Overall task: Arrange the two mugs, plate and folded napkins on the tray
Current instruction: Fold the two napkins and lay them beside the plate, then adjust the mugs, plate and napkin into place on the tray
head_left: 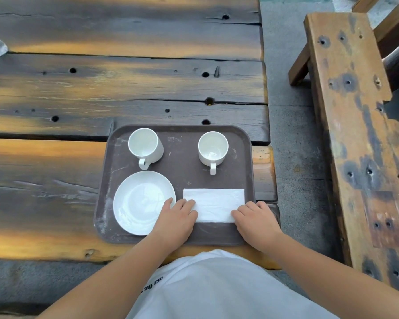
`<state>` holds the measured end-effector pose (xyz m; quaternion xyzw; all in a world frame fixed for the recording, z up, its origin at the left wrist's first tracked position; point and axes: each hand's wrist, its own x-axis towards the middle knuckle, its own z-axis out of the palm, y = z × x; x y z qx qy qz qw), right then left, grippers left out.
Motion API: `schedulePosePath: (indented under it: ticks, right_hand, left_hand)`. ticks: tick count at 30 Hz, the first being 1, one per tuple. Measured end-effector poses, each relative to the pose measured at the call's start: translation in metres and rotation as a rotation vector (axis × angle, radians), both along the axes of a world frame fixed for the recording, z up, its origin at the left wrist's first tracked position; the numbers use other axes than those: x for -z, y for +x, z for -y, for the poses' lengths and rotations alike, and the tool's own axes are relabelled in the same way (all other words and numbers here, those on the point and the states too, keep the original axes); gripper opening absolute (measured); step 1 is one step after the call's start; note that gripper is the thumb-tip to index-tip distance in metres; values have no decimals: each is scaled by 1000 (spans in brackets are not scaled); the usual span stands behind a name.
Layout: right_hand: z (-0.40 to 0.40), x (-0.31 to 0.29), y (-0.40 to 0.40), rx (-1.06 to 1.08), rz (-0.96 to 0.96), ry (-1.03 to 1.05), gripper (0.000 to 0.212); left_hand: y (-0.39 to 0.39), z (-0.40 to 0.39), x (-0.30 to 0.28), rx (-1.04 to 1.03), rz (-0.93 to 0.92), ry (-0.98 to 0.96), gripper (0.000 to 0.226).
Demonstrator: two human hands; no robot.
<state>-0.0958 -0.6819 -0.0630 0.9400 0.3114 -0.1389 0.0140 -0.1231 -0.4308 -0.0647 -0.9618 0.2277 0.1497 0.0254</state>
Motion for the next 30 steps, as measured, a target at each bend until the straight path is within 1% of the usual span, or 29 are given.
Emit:
schedulePosePath:
  ticks: [2, 3, 5, 7, 9, 12, 15, 21, 30]
  right_hand:
    - [-1, -4, -1, 16, -51, -18, 7]
    - [-1, -7, -1, 33, -86, -24, 11]
    - [-4, -11, -1, 75, -136, -30, 28]
    - [-8, -18, 0, 105, -146, -15, 46]
    - [-13, -25, 0, 138, -142, 2, 65]
    - [-23, -35, -2, 196, -162, 9, 86]
    - [-32, -42, -4, 254, -172, 20, 99]
    - [-49, -48, -8, 280, -144, 66, 106]
    - [-97, -62, 5, 263, -105, 85, 103]
  left_hand:
    - [-1, 0, -1, -16, -26, 1, 14]
    - [-1, -1, -3, -21, -30, -2, 19]
    - [-2, -2, -8, -50, -50, -4, 37]
    - [-2, -3, -15, -120, -76, -1, 58]
    - [-3, -7, -22, -191, -84, 13, 74]
    - [-5, -15, -33, -284, -54, -8, 86]
    - [-6, -25, -44, -357, -30, -41, 93]
    - [-13, -48, -58, -447, -24, -14, 98]
    - [12, -99, -73, -535, -4, -60, 98]
